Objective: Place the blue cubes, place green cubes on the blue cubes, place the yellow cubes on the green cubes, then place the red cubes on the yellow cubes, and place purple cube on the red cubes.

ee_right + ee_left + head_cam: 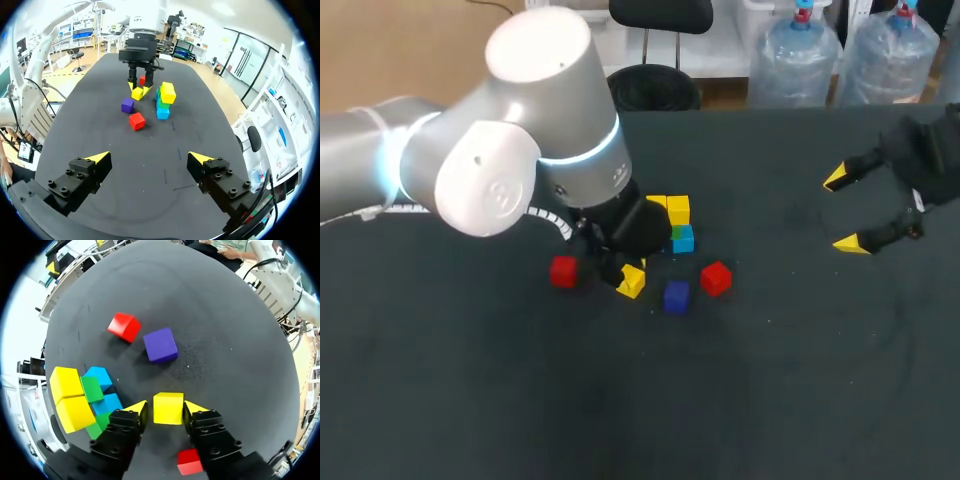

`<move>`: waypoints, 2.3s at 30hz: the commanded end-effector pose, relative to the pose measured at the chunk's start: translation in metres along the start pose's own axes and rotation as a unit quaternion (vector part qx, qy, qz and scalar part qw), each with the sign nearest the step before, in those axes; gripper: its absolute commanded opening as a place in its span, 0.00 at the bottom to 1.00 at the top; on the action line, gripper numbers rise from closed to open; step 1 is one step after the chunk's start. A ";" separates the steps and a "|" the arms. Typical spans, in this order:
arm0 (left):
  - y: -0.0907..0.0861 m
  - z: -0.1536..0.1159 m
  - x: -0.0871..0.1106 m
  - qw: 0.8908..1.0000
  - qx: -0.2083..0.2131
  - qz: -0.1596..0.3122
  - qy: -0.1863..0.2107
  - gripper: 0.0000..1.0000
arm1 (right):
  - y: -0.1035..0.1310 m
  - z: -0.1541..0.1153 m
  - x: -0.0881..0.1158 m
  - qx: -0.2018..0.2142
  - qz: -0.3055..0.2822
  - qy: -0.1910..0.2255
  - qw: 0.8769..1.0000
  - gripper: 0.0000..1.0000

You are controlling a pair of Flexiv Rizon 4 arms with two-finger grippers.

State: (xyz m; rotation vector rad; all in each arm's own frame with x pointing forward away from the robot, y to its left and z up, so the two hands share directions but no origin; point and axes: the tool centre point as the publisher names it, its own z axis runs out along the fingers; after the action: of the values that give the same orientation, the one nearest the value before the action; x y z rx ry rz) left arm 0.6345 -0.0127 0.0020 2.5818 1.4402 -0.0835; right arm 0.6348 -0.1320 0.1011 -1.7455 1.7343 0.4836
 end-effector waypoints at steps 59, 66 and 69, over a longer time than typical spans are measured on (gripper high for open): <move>0.015 -0.097 0.035 0.953 -0.057 -0.296 0.012 0.00 | -0.001 0.001 0.000 -0.001 0.000 -0.001 1.000 1.00; 0.028 -0.093 0.036 0.953 -0.065 -0.295 0.014 0.00 | -0.001 0.001 0.000 -0.001 0.000 -0.001 1.000 1.00; 0.035 -0.092 0.035 0.954 -0.068 -0.291 0.014 0.00 | -0.001 0.001 0.000 -0.001 0.000 -0.001 1.000 1.00</move>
State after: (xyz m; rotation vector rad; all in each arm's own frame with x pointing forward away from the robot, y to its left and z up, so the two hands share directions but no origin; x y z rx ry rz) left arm 0.6723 0.0219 0.0936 1.9719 2.0817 -0.0260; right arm 0.6349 -0.1319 0.1011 -1.7456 1.7344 0.4837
